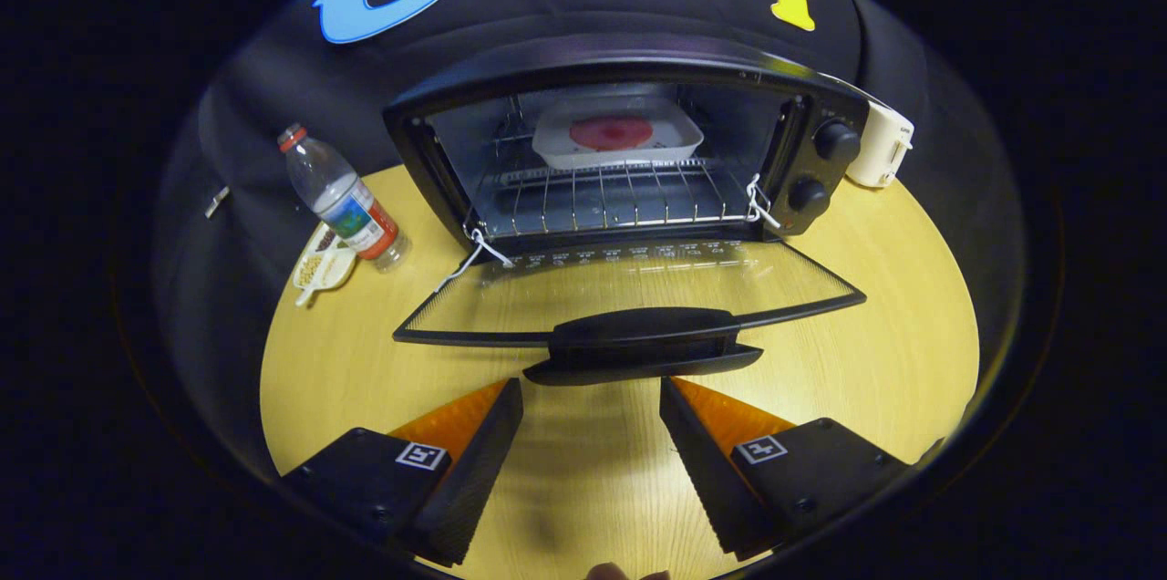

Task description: Open the toaster oven, put the food inside, and close the toaster oven door.

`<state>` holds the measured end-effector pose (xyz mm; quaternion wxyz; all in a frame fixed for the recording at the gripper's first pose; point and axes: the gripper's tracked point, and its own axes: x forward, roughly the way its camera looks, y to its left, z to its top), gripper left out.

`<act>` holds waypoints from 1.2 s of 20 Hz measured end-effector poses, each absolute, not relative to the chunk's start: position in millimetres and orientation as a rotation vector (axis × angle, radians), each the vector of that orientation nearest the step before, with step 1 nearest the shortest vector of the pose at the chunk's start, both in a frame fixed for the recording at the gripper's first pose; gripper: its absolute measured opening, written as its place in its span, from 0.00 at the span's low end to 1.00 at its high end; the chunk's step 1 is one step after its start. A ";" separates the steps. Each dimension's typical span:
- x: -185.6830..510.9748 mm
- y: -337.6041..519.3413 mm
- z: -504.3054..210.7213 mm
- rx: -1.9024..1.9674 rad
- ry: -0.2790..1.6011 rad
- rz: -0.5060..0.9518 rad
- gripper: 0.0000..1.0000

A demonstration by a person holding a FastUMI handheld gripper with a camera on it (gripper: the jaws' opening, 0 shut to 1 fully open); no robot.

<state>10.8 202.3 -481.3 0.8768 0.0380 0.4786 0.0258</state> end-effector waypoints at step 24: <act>45.4 172.4 -180.8 -0.042 0.296 0.187 0.98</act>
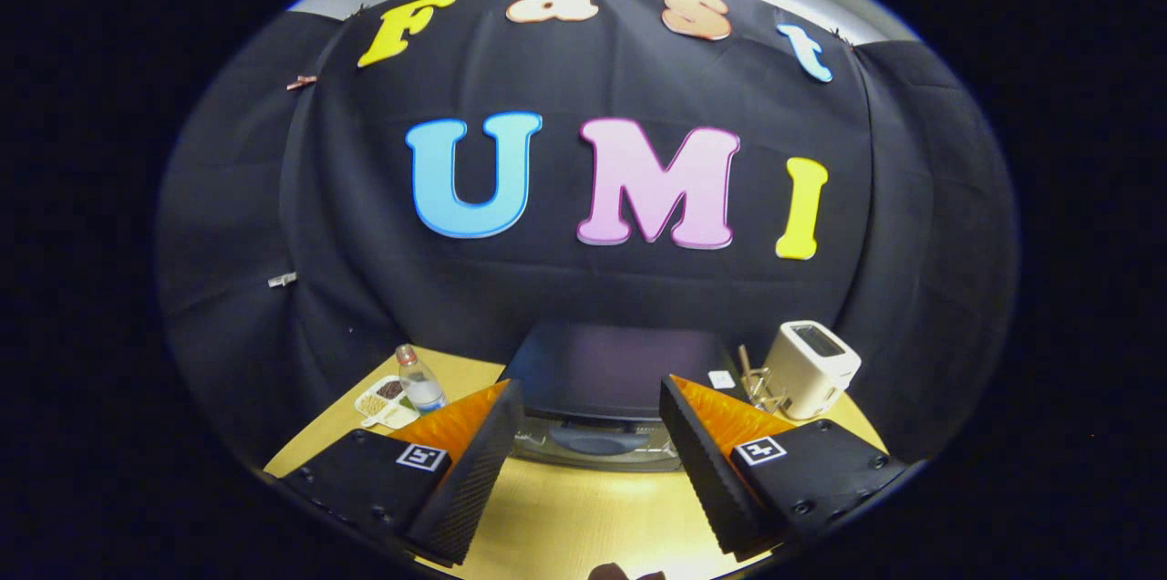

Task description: Open the toaster oven, put the food inside, and close the toaster oven door.

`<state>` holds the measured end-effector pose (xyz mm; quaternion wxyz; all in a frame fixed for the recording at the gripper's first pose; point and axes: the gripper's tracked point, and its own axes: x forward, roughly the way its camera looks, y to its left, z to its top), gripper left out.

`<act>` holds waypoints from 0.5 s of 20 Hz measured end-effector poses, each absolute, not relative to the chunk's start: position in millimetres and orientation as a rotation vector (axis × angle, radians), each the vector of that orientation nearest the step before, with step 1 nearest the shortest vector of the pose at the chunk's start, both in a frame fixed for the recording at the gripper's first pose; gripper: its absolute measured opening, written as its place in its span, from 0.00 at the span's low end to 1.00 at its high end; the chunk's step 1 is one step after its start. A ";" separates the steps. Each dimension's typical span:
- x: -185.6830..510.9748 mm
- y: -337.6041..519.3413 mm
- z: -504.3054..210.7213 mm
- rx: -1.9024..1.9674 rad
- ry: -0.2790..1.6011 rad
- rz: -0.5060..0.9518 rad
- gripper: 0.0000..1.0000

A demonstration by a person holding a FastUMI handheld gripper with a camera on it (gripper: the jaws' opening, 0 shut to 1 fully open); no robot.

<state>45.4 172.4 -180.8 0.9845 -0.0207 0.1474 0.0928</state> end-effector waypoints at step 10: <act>24.9 86.8 -51.1 -0.020 0.093 0.133 0.98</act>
